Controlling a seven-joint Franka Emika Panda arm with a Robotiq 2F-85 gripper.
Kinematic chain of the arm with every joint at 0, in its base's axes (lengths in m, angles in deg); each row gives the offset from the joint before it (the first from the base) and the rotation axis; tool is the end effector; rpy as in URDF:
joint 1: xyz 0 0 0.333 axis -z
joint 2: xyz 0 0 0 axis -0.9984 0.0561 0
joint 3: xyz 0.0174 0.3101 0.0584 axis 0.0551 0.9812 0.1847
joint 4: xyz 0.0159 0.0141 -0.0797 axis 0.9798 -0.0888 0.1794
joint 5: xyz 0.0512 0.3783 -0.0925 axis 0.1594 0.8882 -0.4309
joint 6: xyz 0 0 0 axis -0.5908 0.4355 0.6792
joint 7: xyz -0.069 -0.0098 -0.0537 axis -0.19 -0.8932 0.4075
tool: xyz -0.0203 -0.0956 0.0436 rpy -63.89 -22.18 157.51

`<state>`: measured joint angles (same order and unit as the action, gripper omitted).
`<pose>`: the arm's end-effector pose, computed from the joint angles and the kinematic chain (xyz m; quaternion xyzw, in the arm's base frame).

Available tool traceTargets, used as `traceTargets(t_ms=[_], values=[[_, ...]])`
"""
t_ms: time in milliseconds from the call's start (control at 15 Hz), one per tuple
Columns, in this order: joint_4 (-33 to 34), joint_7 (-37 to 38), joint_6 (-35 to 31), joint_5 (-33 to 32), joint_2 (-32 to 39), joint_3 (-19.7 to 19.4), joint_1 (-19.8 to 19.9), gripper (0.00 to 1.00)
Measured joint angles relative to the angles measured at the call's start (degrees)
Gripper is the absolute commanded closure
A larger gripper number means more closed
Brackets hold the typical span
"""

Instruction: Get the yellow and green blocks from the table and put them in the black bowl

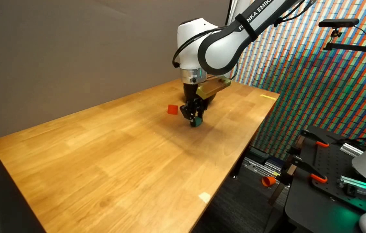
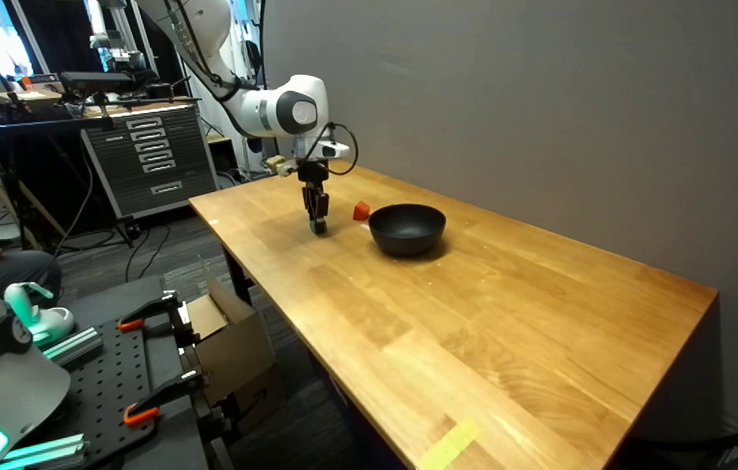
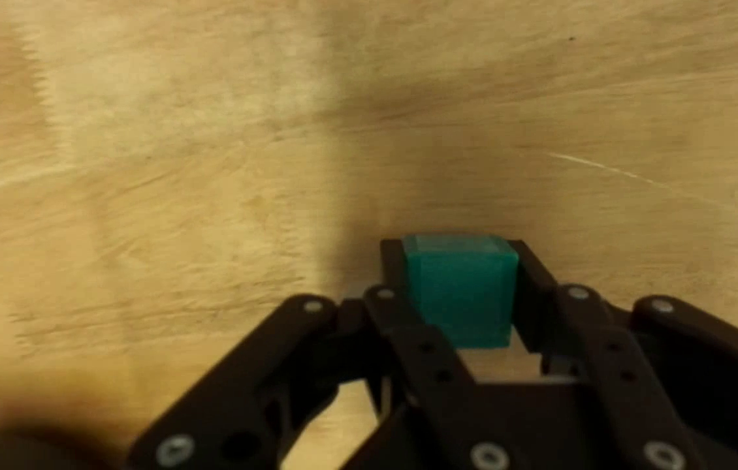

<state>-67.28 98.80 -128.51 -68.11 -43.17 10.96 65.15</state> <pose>0.5863 0.2341 0.1769 0.9947 -0.0418 -0.0528 0.0783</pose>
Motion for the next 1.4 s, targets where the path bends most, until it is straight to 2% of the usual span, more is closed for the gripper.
traceTargets(t_ms=[133, 333, 600, 800, 1067, 1133, 1267, 1400], values=[[-0.31, 2.81, 0.86, -4.28, -0.79, -1.97, -1.9, 0.85], [-0.23, 7.52, 5.92, -13.71, -3.88, -5.46, -4.15, 0.85], [0.7, 12.68, 12.81, -27.43, -9.86, -7.63, -4.38, 0.85], [2.45, 15.56, 14.51, -35.77, -10.97, -7.56, -3.03, 0.85], [5.29, 16.62, 11.71, -36.88, -8.55, -5.53, 2.09, 0.85], [6.16, 16.65, 10.13, -36.71, -7.36, -5.03, 3.45, 0.35], [8.04, 16.57, 7.0, -35.48, -4.39, -4.23, 5.78, 0.27], [9.88, 16.18, 4.43, -33.01, -1.17, -3.53, 7.52, 0.12]])
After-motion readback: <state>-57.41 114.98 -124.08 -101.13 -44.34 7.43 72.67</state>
